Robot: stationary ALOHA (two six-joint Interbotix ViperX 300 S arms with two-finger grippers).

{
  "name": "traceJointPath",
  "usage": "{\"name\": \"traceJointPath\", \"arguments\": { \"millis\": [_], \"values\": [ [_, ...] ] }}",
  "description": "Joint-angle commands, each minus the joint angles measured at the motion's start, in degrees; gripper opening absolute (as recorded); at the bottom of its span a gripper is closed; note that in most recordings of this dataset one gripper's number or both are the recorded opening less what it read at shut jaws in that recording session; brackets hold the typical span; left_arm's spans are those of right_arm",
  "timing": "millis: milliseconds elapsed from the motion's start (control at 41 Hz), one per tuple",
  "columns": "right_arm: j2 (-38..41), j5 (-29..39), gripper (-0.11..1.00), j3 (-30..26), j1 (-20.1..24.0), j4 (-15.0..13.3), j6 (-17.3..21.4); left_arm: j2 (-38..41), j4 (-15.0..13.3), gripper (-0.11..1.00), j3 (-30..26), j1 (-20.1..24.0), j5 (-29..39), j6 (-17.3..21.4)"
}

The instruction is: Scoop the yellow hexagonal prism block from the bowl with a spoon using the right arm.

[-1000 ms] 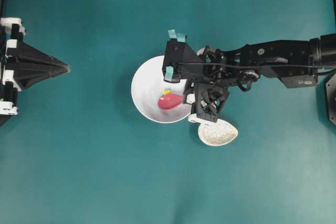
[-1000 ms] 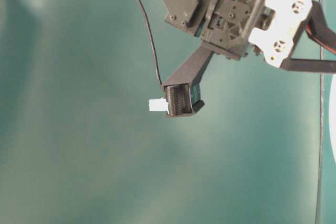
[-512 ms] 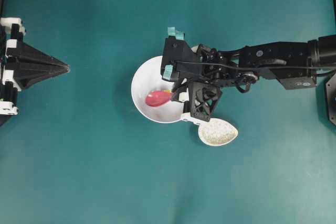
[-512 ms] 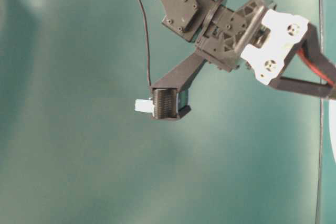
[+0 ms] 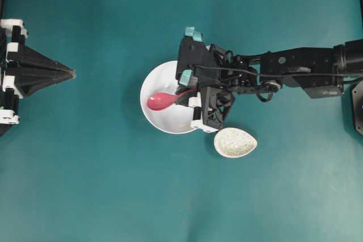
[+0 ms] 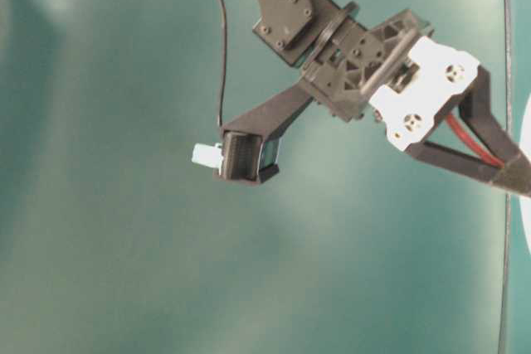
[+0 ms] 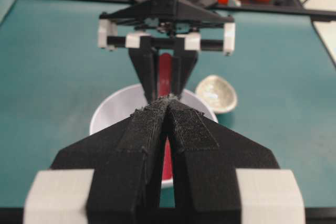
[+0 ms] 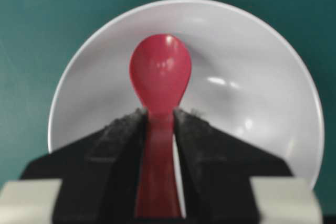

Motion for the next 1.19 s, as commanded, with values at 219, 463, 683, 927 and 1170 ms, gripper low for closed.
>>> {"name": "traceJointPath", "arguments": {
  "millis": [219,463,683,927,1170],
  "values": [
    [-4.6,-2.5,0.25,2.3,0.3,0.0,-0.1,0.3,0.1,-0.01,-1.5,0.0,-0.6,-0.1],
    [-8.2,-2.3,0.25,4.5,0.3,-0.1,0.1,0.3,0.1,-0.01,-1.6,0.1,-0.5,-0.1],
    [-10.9,4.4,0.25,4.8,0.1,0.2,1.1,0.4,0.1,-0.01,-1.6,0.0,-0.6,-0.1],
    [-10.9,15.8,0.25,2.5,-0.7,0.1,5.1,0.3,0.1,-0.01,-1.6,0.0,-0.6,-0.1],
    [-9.8,22.2,0.25,0.4,-1.1,-0.1,6.9,0.4,0.1,-0.01,-1.6,0.0,-0.7,-0.1]
  ]
}}
